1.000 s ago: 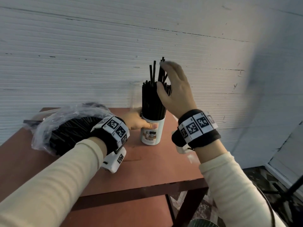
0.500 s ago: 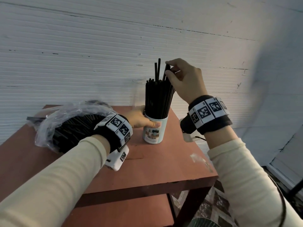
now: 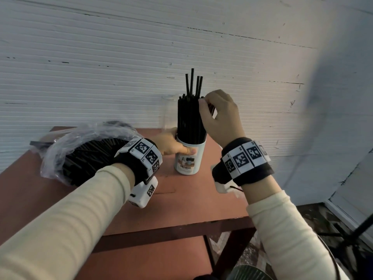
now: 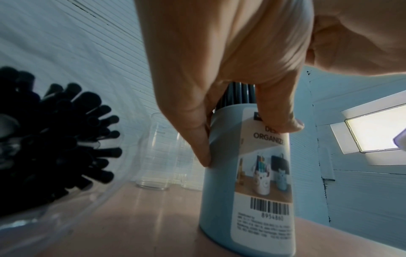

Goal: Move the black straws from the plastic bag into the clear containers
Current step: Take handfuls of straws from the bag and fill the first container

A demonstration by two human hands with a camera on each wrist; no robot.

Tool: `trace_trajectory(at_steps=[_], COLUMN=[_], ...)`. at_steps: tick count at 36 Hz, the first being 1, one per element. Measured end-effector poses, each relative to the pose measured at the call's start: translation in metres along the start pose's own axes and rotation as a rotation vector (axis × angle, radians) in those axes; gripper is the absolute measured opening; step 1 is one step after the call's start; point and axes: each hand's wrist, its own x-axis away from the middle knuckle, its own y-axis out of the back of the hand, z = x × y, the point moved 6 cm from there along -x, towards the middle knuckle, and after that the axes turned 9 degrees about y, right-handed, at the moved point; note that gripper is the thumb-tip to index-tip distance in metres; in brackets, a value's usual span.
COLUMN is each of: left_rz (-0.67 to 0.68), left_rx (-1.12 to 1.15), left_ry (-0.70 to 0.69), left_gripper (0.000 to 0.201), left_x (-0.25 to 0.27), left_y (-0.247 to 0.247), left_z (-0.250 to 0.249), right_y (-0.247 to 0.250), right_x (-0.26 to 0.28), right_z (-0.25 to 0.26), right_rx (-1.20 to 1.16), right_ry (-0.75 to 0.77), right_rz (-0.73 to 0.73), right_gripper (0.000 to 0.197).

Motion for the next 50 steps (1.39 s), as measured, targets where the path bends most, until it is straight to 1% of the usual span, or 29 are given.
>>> trace_trajectory(at_steps=[3,4,5,7,8,9,11,12,16,19,22,24,26,28,29,32,35,38,41,43,47,48,50], left_rz=[0.011,0.010,0.007,-0.005,-0.008,-0.010,-0.009,-0.008,0.014,0.032,0.026,0.008,-0.003,-0.011,-0.012,-0.014,-0.015,-0.016,-0.019,-0.031,-0.087,-0.107,-0.143], left_rx=[-0.002,-0.004,-0.004,0.005,0.012,0.020,0.035,0.039,0.027,0.041,0.029,0.031,0.028,0.023,0.026,0.013,-0.002,0.016,0.019,0.028,0.025,0.026,0.024], left_ry=[-0.010,-0.012,-0.009,-0.006,-0.005,-0.003,0.002,0.005,-0.012,-0.012,-0.012,-0.008,0.003,0.008,0.014,0.024,0.033,0.037,0.034,0.042,0.062,0.058,0.046], left_gripper=[0.072,0.072,0.072,0.072,0.072,0.073,0.072,0.073,0.071,0.069,0.066,0.067,0.069,0.070,0.070,0.072,0.074,0.073,0.073,0.077,0.093,0.095,0.097], left_x=[0.001,0.002,0.002,0.001,0.001,0.000,0.000,0.000,0.001,0.000,-0.001,-0.002,-0.002,-0.003,-0.003,-0.005,-0.005,-0.008,-0.008,-0.009,-0.011,-0.011,-0.009], left_y=[0.000,0.000,0.000,0.000,0.000,0.000,0.000,0.000,0.000,0.000,0.000,0.001,0.001,0.001,0.002,0.001,0.001,0.002,0.002,0.003,0.006,0.007,0.007], left_z=[-0.001,-0.001,0.000,0.000,0.000,0.000,0.000,0.001,0.001,0.000,0.000,0.001,0.001,0.002,0.002,0.003,0.004,0.006,0.007,0.008,0.011,0.012,0.012], right_y=[-0.004,-0.002,0.000,0.003,0.002,-0.001,-0.006,-0.008,-0.009,-0.010,-0.009,-0.008,-0.007,-0.006,-0.007,-0.009,-0.014,-0.012,-0.009,-0.006,0.000,0.002,0.003], right_x=[0.002,0.000,-0.003,-0.011,-0.016,-0.019,-0.023,-0.022,-0.010,-0.001,-0.002,-0.006,-0.012,-0.019,-0.023,-0.034,-0.037,-0.035,-0.034,-0.033,-0.031,-0.031,-0.030], right_z=[-0.002,-0.002,0.000,0.003,0.003,0.002,0.001,0.000,0.001,0.000,0.001,0.003,0.006,0.011,0.013,0.016,0.017,0.020,0.023,0.023,0.021,0.023,0.026], right_rx=[0.013,0.019,0.012,-0.040,-0.053,-0.042,0.007,0.022,0.050,0.036,0.027,0.025,-0.022,-0.060,-0.060,-0.029,-0.048,-0.075,-0.072,-0.076,-0.118,-0.117,-0.128], right_ry=[-0.062,-0.061,-0.040,0.019,0.039,0.053,0.060,0.051,0.047,0.043,0.010,0.005,0.018,0.058,0.081,0.125,0.125,0.131,0.131,0.108,0.080,0.090,0.112], right_rz=[0.001,-0.014,-0.033,-0.028,0.008,0.060,0.153,0.172,0.143,0.124,0.157,0.176,0.167,0.144,0.138,0.141,0.153,0.122,0.123,0.122,0.107,0.102,0.079], right_gripper=[0.020,0.015,0.015,0.036,0.045,0.048,0.045,0.041,0.029,0.029,0.031,0.038,0.052,0.061,0.063,0.054,0.039,0.031,0.028,0.028,0.043,0.042,0.033])
